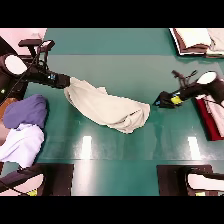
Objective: Fold the shirts.
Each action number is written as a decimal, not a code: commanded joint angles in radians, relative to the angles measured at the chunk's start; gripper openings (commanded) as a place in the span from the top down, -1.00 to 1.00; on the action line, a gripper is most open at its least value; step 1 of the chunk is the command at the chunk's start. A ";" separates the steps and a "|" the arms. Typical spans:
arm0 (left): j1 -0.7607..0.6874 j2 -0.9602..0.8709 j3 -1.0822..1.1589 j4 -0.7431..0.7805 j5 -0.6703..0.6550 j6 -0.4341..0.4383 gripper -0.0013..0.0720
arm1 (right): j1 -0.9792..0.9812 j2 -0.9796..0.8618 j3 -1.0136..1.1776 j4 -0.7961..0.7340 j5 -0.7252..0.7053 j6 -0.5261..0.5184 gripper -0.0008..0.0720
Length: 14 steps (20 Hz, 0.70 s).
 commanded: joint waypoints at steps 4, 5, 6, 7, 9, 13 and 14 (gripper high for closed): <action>0.000 -0.002 0.003 0.003 -0.015 0.000 0.89 | 0.118 -0.181 0.086 0.019 -0.079 -0.015 0.63; 0.000 -0.001 0.003 0.003 -0.025 0.000 0.89 | 0.124 -0.181 0.106 0.012 -0.084 -0.018 0.93; 0.000 0.001 0.005 0.003 -0.034 0.000 0.89 | 0.123 -0.171 0.132 -0.003 -0.079 -0.018 0.93; 0.000 0.009 0.016 0.003 -0.045 0.000 0.89 | 0.117 -0.145 0.168 -0.022 -0.068 -0.018 0.93; 0.000 0.068 0.061 0.008 -0.037 0.001 0.89 | 0.098 -0.052 0.256 -0.081 -0.043 -0.018 0.93; 0.000 0.245 0.297 0.008 -0.030 0.002 0.89 | 0.021 0.207 0.482 -0.132 0.037 -0.018 0.93; 0.000 0.286 0.367 0.008 -0.030 0.001 0.89 | 0.004 0.265 0.539 -0.132 0.058 -0.018 0.93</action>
